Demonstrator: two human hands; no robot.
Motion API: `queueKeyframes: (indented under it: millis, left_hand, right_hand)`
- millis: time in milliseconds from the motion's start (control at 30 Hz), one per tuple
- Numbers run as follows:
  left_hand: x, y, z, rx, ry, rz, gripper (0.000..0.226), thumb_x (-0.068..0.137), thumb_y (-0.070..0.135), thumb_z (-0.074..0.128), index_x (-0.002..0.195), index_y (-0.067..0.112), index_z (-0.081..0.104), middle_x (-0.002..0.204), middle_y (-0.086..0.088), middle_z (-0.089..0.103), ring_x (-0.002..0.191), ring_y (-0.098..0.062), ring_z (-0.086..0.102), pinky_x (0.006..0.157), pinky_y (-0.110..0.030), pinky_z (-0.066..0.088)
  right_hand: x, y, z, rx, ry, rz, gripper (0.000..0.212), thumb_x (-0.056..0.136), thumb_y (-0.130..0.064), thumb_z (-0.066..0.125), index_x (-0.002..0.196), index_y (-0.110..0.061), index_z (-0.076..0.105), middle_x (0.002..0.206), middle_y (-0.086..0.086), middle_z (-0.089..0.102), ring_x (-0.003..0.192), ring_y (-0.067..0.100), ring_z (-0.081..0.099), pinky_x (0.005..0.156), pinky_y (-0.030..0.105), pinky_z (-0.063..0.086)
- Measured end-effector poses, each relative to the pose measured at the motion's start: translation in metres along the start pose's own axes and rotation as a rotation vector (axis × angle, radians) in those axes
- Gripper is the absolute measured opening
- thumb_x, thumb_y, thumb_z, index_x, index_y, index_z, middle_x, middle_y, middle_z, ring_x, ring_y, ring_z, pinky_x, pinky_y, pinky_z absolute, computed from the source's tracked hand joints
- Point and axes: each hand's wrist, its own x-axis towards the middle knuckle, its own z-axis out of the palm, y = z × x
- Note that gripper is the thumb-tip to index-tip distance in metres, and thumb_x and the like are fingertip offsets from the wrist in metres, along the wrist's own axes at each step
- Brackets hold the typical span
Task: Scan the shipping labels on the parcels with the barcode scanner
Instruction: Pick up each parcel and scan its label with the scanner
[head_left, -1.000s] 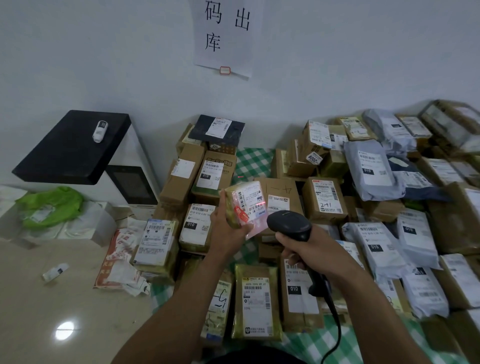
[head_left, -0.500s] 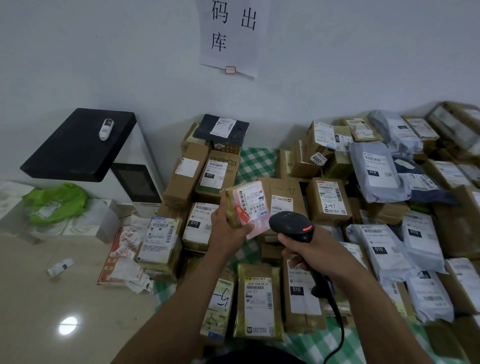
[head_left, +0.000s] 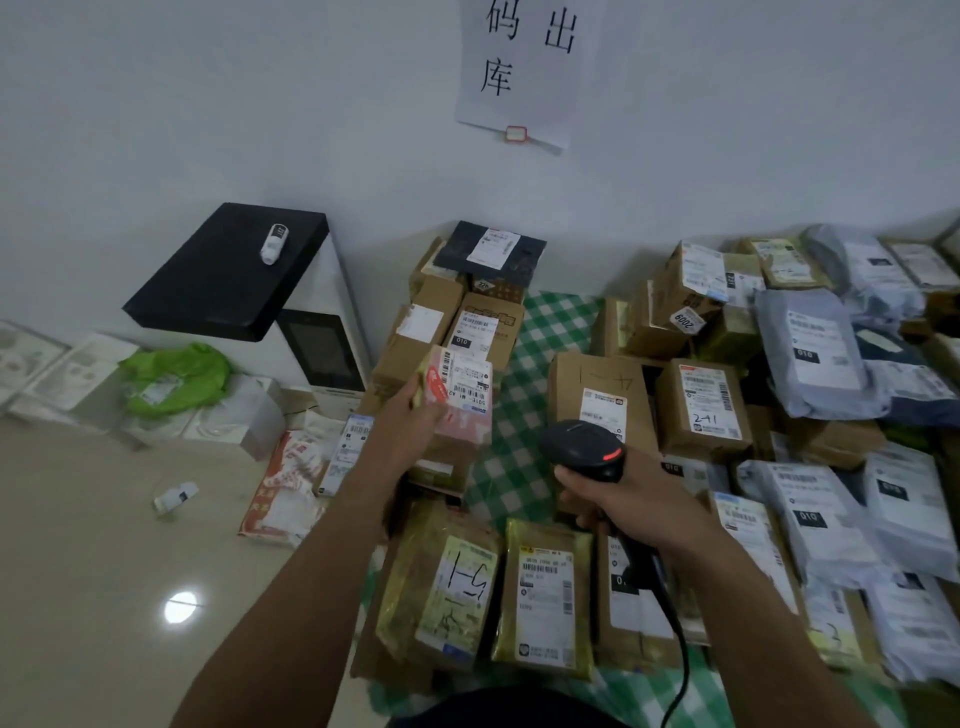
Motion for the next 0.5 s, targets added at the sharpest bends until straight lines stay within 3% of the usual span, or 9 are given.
queueKeyframes:
  millis: [133, 200, 267, 333, 400, 500]
  left_hand:
    - [0.007, 0.005, 0.002, 0.304, 0.082, 0.075, 0.011, 0.107, 0.032, 0.045, 0.115, 0.035, 0.052, 0.102, 0.003, 0.067, 0.093, -0.018, 0.068, 0.092, -0.049, 0.057]
    - [0.011, -0.003, 0.005, 0.466, 0.205, 0.152, 0.02, 0.101, 0.023, 0.053, 0.119, 0.03, 0.05, 0.105, 0.001, 0.067, 0.092, -0.018, 0.068, 0.084, -0.046, 0.06]
    - [0.009, -0.011, 0.012, 0.577, 0.372, 0.271, 0.042, 0.094, 0.013, 0.059, 0.133, 0.025, 0.05, 0.128, -0.003, 0.061, 0.118, -0.024, 0.06, 0.1, -0.046, 0.053]
    - [-0.006, -0.013, 0.022, 0.518, 0.461, 0.408, 0.045, 0.097, 0.01, 0.059, 0.141, 0.02, 0.051, 0.144, -0.004, 0.052, 0.134, -0.023, 0.046, 0.111, -0.042, 0.042]
    - [-0.031, -0.011, 0.037, 0.358, 0.373, 0.545, 0.033, 0.102, 0.015, 0.057, 0.135, 0.02, 0.057, 0.137, 0.0, 0.054, 0.123, -0.011, 0.05, 0.102, -0.031, 0.049]
    - [-0.067, -0.023, 0.063, 0.324, -0.005, 0.532, 0.031, 0.101, 0.025, 0.064, 0.132, 0.027, 0.06, 0.125, 0.011, 0.058, 0.102, 0.003, 0.058, 0.09, -0.02, 0.055]
  right_hand:
    - [0.0, 0.002, -0.001, 0.017, 0.01, 0.003, 0.025, 0.095, -0.035, 0.074, 0.118, -0.038, 0.063, 0.092, -0.007, 0.08, 0.078, 0.019, 0.077, 0.059, 0.017, 0.055]
    - [-0.001, 0.005, -0.004, 0.012, 0.013, 0.005, 0.025, 0.096, -0.036, 0.073, 0.119, -0.038, 0.064, 0.092, -0.008, 0.08, 0.079, 0.018, 0.077, 0.06, 0.019, 0.055]
    - [-0.001, 0.009, -0.007, 0.013, 0.024, 0.003, 0.028, 0.096, -0.036, 0.073, 0.122, -0.037, 0.064, 0.093, -0.008, 0.08, 0.076, 0.014, 0.077, 0.06, 0.02, 0.054]
    - [-0.003, 0.013, -0.01, 0.026, 0.037, -0.01, 0.029, 0.096, -0.036, 0.073, 0.124, -0.038, 0.064, 0.094, -0.01, 0.08, 0.076, 0.009, 0.076, 0.059, 0.018, 0.052]
    - [-0.004, 0.019, -0.012, 0.037, 0.047, -0.008, 0.028, 0.096, -0.037, 0.073, 0.121, -0.04, 0.063, 0.092, -0.013, 0.079, 0.075, 0.008, 0.076, 0.061, 0.02, 0.052]
    - [-0.005, 0.032, -0.013, 0.049, 0.068, 0.027, 0.023, 0.095, -0.037, 0.074, 0.116, -0.04, 0.065, 0.088, -0.011, 0.079, 0.074, 0.013, 0.076, 0.066, 0.027, 0.053]
